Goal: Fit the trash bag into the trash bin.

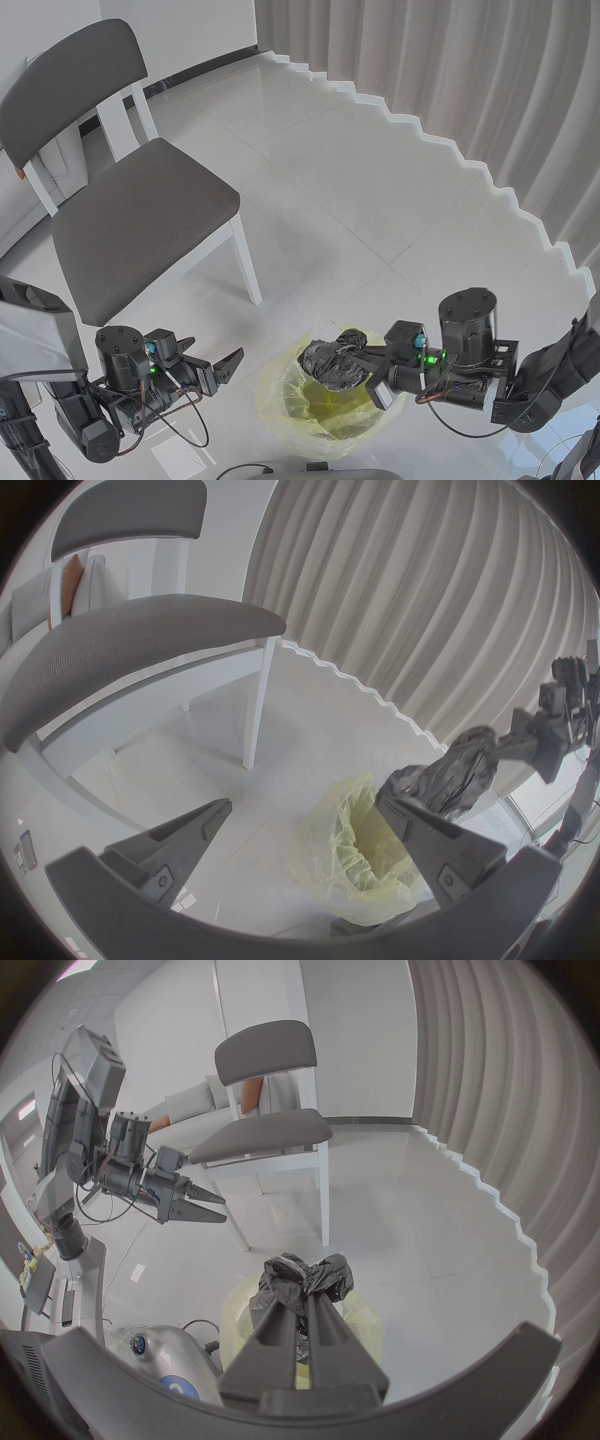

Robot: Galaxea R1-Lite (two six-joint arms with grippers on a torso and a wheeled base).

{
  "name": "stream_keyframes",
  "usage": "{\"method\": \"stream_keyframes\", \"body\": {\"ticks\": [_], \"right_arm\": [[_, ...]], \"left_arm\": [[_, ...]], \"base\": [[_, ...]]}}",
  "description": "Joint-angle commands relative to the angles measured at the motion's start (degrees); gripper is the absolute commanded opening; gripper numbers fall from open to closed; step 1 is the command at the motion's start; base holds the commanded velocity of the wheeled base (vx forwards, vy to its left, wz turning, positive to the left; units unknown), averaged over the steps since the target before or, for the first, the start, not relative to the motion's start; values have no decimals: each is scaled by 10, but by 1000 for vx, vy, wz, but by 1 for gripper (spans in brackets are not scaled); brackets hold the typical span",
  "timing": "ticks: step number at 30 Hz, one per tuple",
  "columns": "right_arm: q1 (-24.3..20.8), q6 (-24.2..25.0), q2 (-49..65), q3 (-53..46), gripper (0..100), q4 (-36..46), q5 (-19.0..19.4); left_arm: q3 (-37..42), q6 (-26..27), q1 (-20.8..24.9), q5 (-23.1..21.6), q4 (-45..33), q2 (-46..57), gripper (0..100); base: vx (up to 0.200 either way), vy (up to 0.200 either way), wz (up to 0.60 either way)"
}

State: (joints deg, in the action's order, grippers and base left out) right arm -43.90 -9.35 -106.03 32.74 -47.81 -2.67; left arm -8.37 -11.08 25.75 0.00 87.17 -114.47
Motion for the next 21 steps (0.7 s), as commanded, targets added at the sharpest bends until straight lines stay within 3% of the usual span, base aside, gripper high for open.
{"method": "stream_keyframes", "body": {"ticks": [1,14,21], "right_arm": [[1,0,-53,-11,0,-4,3],[15,1,-76,-46,0,-5,6],[6,-6,-68,-117,0,-32,6]], "left_arm": [[0,-1,-1,-1,1,3,100],[9,-4,-1,-3,4,11,100],[7,-5,2,-5,5,6,100]], "base": [[0,0,0],[0,0,0],[0,0,0]]}}
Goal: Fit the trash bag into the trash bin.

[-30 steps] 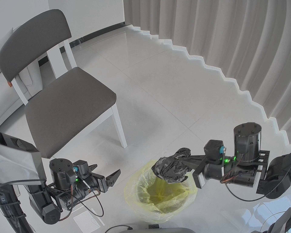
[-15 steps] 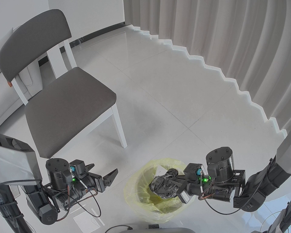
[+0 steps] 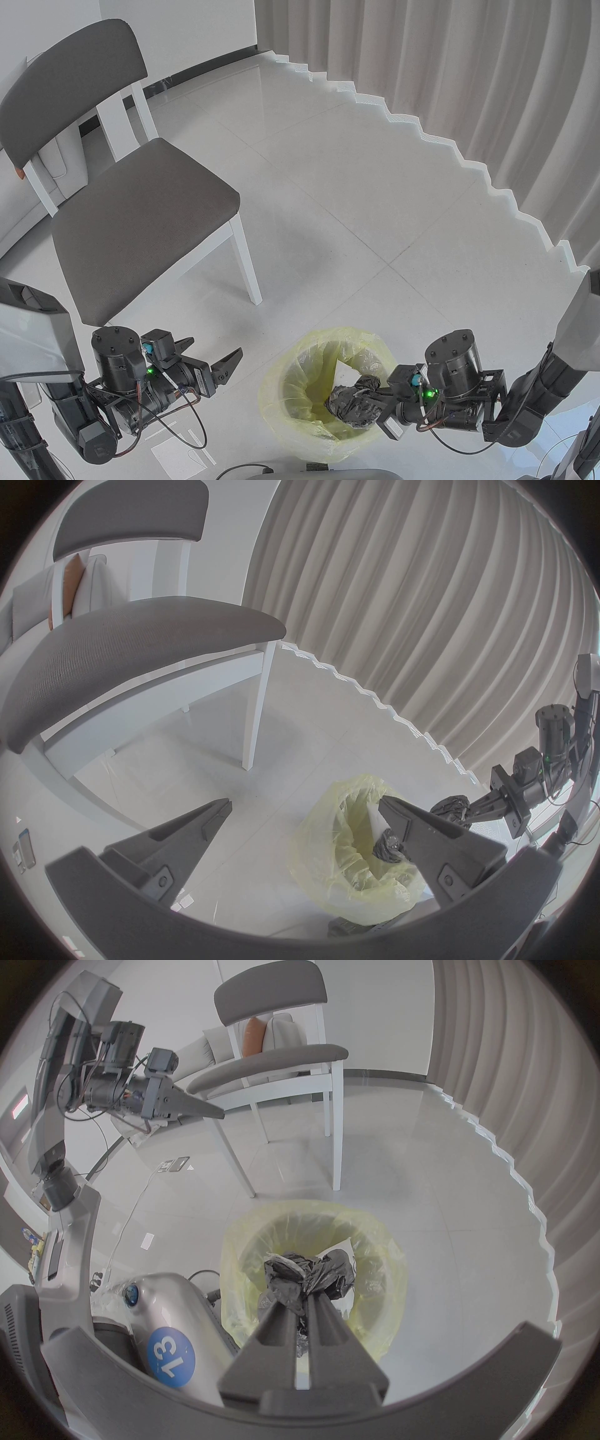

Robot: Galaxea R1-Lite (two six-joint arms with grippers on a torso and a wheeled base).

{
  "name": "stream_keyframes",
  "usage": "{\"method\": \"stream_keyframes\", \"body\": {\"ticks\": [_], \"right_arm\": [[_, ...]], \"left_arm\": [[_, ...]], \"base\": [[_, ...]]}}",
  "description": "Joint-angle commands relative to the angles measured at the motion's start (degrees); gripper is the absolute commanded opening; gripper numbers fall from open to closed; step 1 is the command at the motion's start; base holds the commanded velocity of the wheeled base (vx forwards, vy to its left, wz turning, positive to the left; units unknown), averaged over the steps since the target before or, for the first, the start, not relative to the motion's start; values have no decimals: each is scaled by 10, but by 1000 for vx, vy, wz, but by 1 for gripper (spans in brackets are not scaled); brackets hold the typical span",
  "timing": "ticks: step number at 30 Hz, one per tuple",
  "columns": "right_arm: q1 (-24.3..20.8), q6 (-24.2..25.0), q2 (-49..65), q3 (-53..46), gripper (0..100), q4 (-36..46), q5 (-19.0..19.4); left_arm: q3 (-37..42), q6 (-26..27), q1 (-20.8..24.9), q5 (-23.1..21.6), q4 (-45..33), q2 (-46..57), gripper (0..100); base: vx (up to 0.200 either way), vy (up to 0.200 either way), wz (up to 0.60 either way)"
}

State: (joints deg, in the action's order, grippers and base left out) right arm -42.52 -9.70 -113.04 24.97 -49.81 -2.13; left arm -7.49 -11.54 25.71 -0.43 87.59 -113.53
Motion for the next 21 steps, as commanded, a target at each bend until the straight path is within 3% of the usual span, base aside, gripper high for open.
{"method": "stream_keyframes", "body": {"ticks": [1,8,14,21], "right_arm": [[-12,-3,4,-52,0,-19,0],[-28,-2,-1,-85,0,-111,-3],[-21,-17,-78,-5,0,-115,0],[-34,-46,-142,52,0,-116,0]], "left_arm": [[-2,-1,3,0,0,-4,100],[-15,-1,0,0,-1,-15,100],[-14,-4,-2,0,1,-17,100],[-6,-4,-44,-1,21,-10,100]], "base": [[0,0,0],[0,0,0],[0,0,0],[0,0,0]]}}
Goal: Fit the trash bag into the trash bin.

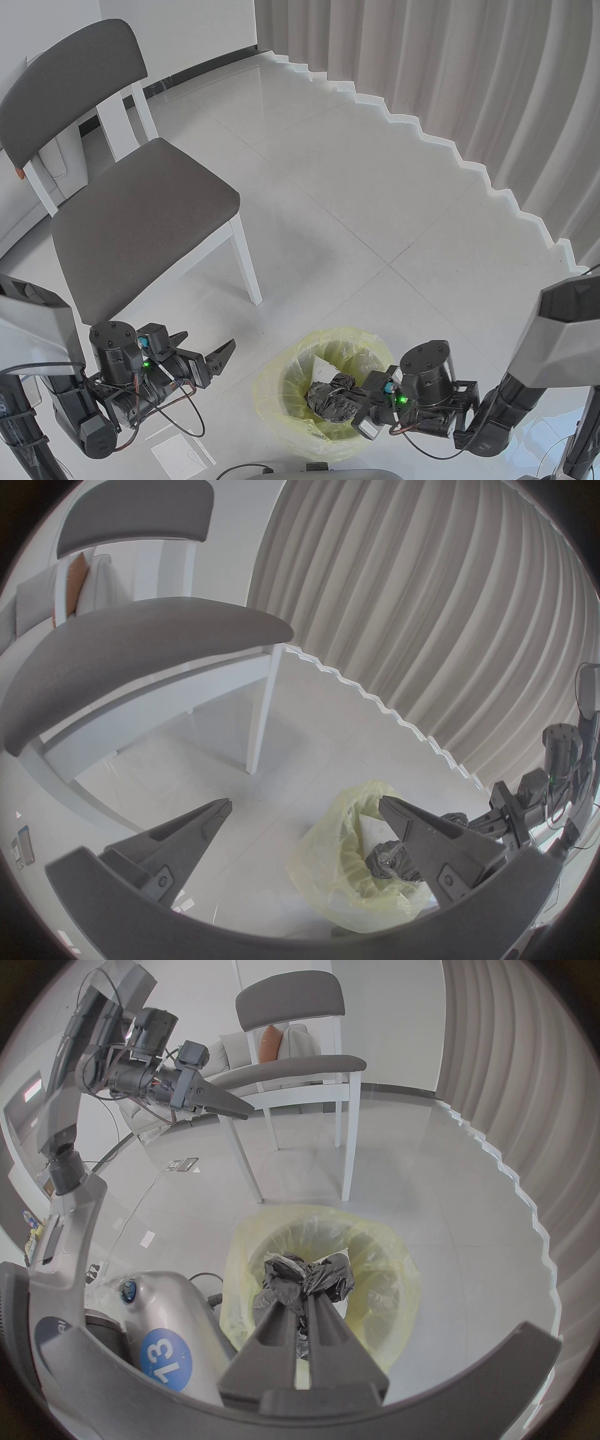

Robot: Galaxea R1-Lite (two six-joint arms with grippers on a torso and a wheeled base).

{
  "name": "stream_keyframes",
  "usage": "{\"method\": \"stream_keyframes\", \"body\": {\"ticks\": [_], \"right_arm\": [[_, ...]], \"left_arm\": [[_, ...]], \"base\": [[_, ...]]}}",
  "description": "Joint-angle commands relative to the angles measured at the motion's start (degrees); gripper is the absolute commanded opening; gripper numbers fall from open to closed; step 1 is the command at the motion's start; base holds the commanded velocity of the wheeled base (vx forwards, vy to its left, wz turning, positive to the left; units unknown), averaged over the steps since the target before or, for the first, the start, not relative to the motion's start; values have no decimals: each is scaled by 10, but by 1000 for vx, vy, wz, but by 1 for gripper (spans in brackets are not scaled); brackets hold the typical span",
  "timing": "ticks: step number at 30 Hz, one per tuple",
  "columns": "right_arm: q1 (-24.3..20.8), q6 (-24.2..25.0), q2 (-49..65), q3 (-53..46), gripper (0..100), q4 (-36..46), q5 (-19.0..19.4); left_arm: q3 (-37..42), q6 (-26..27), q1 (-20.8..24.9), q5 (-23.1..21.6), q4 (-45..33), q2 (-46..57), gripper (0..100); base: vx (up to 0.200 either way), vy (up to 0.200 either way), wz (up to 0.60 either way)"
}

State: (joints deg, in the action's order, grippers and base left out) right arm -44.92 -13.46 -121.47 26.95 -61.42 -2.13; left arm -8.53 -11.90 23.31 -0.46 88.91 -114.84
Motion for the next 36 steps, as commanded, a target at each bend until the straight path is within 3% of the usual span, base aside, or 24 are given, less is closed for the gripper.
{"method": "stream_keyframes", "body": {"ticks": [1,6,11,15,25,36], "right_arm": [[-17,-10,-59,33,0,1,0],[-33,-24,-53,15,0,1,0],[8,-29,-51,2,0,-2,0],[34,-39,-55,25,0,-5,1],[42,-41,-140,99,0,3,2],[56,-45,-187,165,0,69,6]], "left_arm": [[6,0,-16,1,8,6,100],[4,0,-7,5,8,8,100],[3,-1,-7,4,7,1,100],[-1,-1,-2,5,8,-4,100],[0,-13,7,5,9,1,100],[-1,-13,5,5,9,1,100]], "base": [[0,0,0],[0,0,0],[0,0,0],[0,0,0],[0,0,0],[0,0,0]]}}
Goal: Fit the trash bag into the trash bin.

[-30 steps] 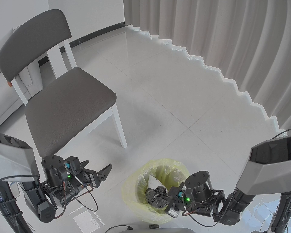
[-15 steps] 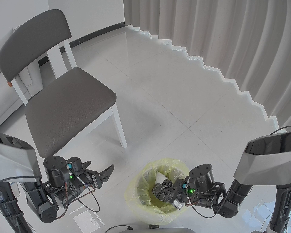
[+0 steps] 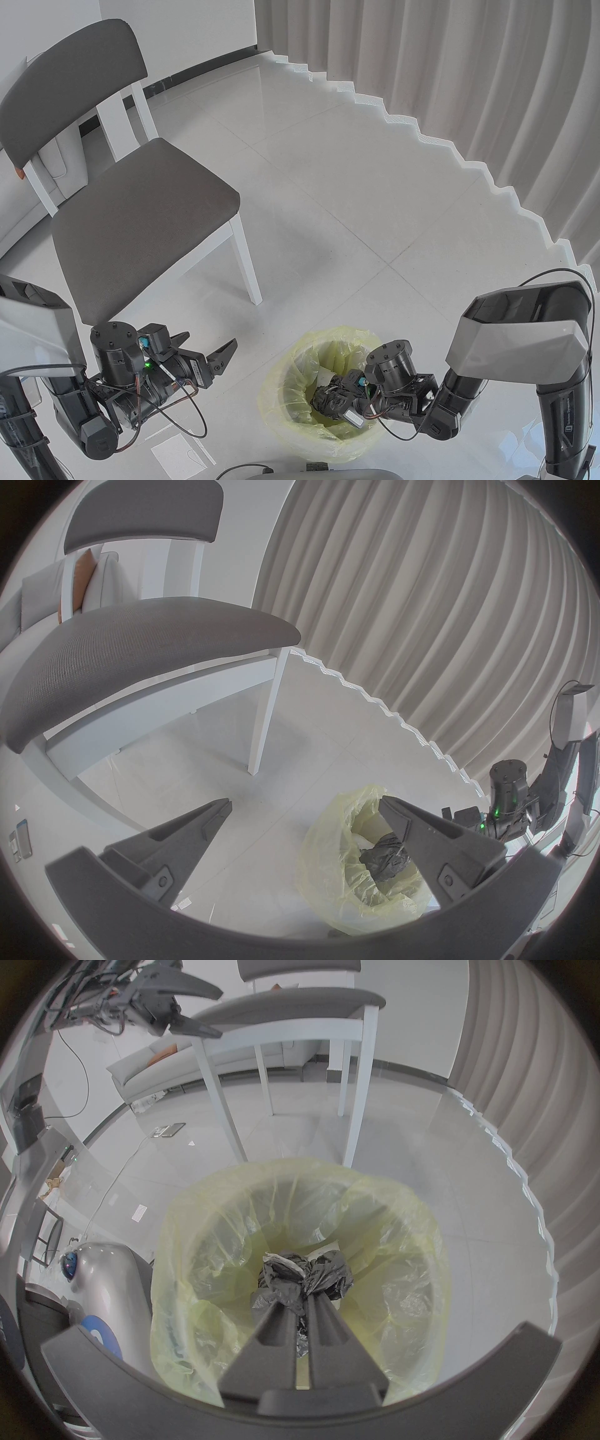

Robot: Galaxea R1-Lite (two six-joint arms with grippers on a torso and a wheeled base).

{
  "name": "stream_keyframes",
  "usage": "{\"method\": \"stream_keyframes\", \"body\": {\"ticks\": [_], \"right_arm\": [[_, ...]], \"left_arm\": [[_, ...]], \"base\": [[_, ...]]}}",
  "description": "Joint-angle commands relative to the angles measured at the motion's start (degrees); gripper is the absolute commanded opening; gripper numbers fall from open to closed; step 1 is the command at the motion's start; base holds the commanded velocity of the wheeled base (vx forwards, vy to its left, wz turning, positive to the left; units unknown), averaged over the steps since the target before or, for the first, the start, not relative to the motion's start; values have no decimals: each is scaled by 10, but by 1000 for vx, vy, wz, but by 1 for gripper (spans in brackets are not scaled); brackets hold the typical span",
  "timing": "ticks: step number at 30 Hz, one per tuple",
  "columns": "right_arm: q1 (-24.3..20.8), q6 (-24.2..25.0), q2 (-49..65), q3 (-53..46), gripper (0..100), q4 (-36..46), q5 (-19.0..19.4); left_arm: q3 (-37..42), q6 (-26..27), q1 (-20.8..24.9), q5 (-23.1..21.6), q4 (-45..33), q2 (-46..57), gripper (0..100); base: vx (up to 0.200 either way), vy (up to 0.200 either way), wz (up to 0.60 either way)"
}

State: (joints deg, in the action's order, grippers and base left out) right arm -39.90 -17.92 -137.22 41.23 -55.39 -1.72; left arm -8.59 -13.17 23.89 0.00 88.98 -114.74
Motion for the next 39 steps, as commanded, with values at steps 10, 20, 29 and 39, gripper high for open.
{"method": "stream_keyframes", "body": {"ticks": [10,20,29,39], "right_arm": [[8,-4,-59,104,0,97,3],[11,-16,-60,131,100,129,6],[11,-16,-60,128,100,126,6],[3,-12,46,63,100,122,6]], "left_arm": [[1,-1,-1,0,8,0,100],[1,-1,-1,-1,8,0,100],[2,1,1,-1,8,8,100],[6,1,37,-2,8,4,100]], "base": [[0,0,0],[0,0,0],[0,0,0],[0,0,0]]}}
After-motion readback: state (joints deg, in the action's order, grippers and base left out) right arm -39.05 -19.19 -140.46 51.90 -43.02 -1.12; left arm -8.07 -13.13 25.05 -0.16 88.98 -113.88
